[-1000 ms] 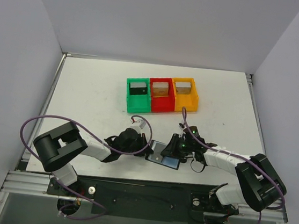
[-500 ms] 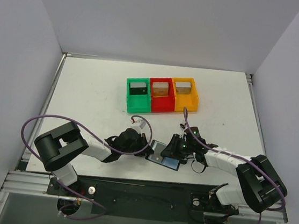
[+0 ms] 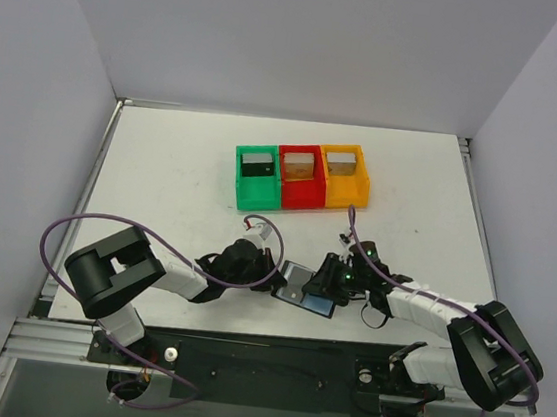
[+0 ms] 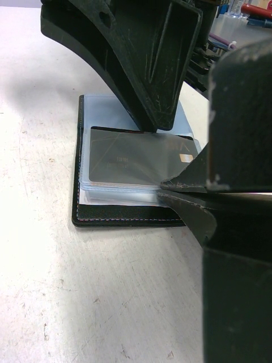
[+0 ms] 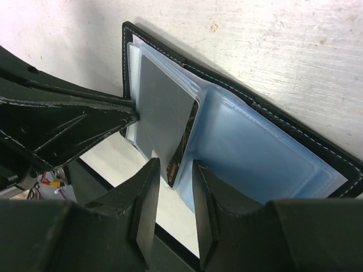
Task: Take the credit cards out of the card holder
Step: Remove the credit card from the card holder.
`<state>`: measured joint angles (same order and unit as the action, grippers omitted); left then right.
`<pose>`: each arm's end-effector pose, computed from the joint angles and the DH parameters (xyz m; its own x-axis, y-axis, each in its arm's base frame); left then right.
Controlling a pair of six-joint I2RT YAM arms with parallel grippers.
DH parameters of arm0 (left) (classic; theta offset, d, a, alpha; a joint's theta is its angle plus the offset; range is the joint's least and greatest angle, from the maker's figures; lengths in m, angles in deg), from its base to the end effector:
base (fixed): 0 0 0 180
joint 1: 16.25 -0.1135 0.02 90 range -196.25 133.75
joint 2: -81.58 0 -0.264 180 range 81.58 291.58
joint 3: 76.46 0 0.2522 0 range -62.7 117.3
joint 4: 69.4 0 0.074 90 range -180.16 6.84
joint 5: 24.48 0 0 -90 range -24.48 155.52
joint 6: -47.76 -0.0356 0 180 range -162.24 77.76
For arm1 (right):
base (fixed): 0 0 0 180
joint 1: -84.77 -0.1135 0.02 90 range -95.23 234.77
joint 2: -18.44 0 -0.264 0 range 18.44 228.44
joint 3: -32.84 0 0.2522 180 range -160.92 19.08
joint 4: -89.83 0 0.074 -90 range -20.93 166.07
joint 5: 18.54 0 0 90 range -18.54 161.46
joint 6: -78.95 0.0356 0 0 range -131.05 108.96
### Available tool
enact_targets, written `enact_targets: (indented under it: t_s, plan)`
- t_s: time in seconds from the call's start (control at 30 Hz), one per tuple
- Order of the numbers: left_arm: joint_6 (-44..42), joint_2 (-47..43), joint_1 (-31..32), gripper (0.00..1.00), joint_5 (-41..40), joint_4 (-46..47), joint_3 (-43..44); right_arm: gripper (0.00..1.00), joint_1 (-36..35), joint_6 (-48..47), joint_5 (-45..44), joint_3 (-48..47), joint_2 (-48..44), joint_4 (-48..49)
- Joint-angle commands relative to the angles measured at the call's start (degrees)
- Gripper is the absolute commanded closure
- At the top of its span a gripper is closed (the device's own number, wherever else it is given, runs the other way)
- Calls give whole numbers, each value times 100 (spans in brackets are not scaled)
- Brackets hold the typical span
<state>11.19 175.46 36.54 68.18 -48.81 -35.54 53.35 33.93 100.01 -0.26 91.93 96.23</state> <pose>0.1694 -0.2258 0.1169 -0.8509 -0.2060 -0.4833 0.2281 0.6838 -0.6931 0.1826 0.1315 0.1443 -0.9002 0.1777 -0.3976 -0.2259 0.5901 0.7751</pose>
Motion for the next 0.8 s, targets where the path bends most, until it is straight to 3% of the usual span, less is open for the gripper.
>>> enact_targets:
  t_s: [0.0, 0.23, 0.53, 0.77]
  plan:
    - [-96, 235, 38, 98, -186, -526, -26, 76, 74, -103, 45, 105, -160, -74]
    - [-87, 200, 38, 98, -186, -526, -26, 80, 83, -164, 27, 61, -37, -127]
    - [-78, 191, 38, 98, -195, -526, -44, 74, 66, -348, -183, 70, -283, -565]
    - [-43, 183, 47, 98, -186, -473, -62, 76, 39, -375, -210, 26, -81, -549]
